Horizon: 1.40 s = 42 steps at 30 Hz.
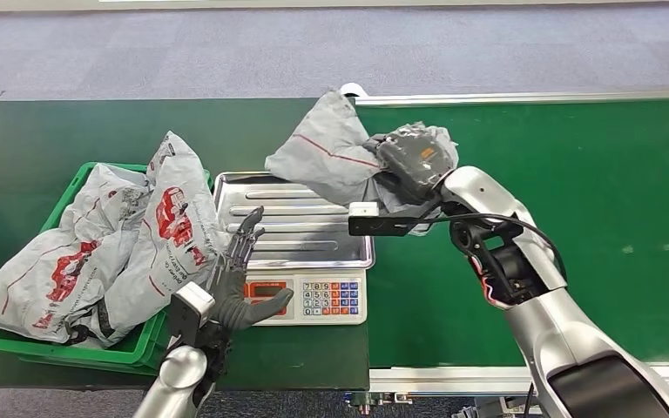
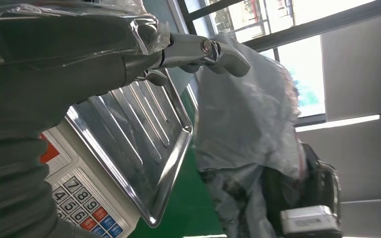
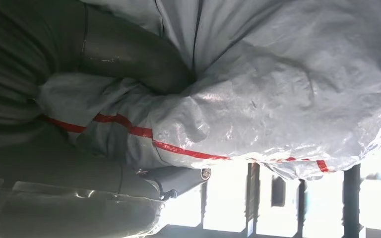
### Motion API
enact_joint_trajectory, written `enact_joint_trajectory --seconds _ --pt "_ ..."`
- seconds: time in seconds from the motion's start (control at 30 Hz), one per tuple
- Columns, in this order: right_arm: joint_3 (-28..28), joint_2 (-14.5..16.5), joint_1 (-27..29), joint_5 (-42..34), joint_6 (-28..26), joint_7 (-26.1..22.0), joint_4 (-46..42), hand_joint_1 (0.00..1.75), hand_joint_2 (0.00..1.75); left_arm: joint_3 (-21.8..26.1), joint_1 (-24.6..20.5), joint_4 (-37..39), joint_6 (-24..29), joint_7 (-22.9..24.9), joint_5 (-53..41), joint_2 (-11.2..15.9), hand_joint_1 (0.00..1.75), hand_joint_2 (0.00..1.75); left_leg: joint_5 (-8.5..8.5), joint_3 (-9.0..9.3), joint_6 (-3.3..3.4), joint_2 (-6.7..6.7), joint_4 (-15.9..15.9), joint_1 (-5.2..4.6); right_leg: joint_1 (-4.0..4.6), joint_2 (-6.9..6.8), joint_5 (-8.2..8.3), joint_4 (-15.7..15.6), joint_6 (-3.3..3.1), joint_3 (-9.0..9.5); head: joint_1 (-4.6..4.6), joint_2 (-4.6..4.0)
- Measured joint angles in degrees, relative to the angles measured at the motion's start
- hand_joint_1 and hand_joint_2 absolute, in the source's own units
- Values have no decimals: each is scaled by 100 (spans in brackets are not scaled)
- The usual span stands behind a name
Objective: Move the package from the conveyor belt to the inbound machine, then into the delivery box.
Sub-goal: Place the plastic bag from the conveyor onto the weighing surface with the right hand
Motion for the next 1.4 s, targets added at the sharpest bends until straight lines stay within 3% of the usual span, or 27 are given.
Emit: enact_joint_trajectory --seconds 0.33,0.47,0.73,0.87,1.17,1.4 --pt "952 553 -360 -187 587 55 1347 175 175 -28 -105 115 -68 -4 32 -1 0 175 0 1 0 2 0 1 1 2 0 0 0 -2 1 0" --pt "1106 823 -385 -361 517 15 1818 175 175 -102 -188 172 -85 4 45 -1 0 175 0 3 0 8 0 1 1 6 0 0 -1 -1 2 0" --pt "1166 1084 -435 -579 474 -43 2254 175 175 -191 -281 283 -166 4 95 -4 0 175 0 14 0 20 0 1 1 16 1 0 -2 5 2 0" --pt "1166 1226 -446 -648 369 106 2418 1 175 -240 -343 331 -197 12 96 -20 0 175 0 19 0 29 0 2 2 25 2 0 -3 5 2 0" --pt "1059 1340 -374 -905 -175 266 2572 0 175 -250 -358 338 -230 64 68 -40 0 175 0 18 -1 27 0 2 3 25 2 0 -3 7 2 0" --pt "496 1345 37 -1674 -499 -145 2065 0 175 -159 -340 321 -116 150 37 -39 0 175 -1 17 -1 24 0 2 3 24 1 0 -3 6 2 -1"
